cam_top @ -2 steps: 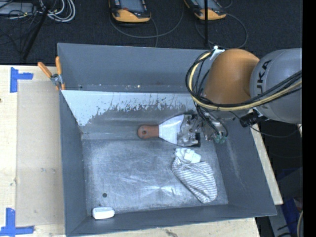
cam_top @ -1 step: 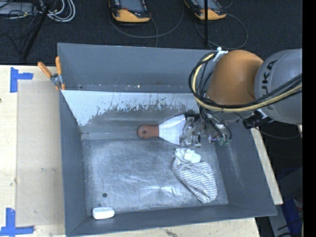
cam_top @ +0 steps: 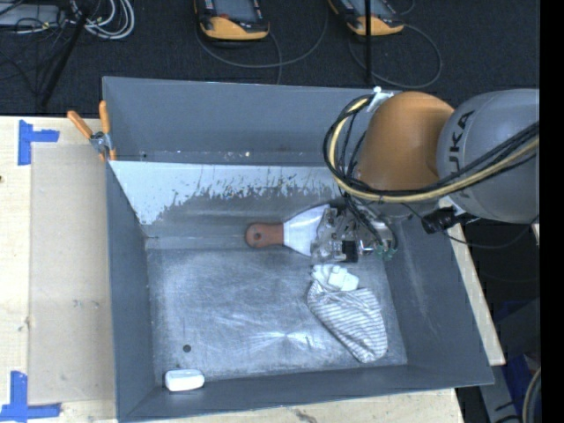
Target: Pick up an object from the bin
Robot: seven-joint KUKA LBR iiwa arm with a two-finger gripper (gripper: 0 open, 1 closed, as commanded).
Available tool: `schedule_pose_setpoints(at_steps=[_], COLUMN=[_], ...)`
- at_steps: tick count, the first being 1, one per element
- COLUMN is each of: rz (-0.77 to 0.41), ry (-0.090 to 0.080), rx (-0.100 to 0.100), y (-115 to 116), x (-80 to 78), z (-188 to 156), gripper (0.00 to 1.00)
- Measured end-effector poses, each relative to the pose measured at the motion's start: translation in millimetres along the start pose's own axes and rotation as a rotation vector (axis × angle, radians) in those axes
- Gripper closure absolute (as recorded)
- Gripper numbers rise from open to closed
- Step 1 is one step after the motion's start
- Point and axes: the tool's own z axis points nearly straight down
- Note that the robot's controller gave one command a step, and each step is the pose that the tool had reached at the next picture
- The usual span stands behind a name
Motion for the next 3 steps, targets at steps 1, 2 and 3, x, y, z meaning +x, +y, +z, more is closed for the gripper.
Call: schedule_pose_setpoints(at_steps=[1, 2, 3], rz=[0.024, 0.026, 0.036], ry=[0.009, -0.002, 0.003], rx=[-0.001, 0.0, 0.0], y=[0, 5, 3], x=[4.4, -8.2, 3.1], z=[-11, -23, -19], gripper=[1.0, 1.0, 1.0])
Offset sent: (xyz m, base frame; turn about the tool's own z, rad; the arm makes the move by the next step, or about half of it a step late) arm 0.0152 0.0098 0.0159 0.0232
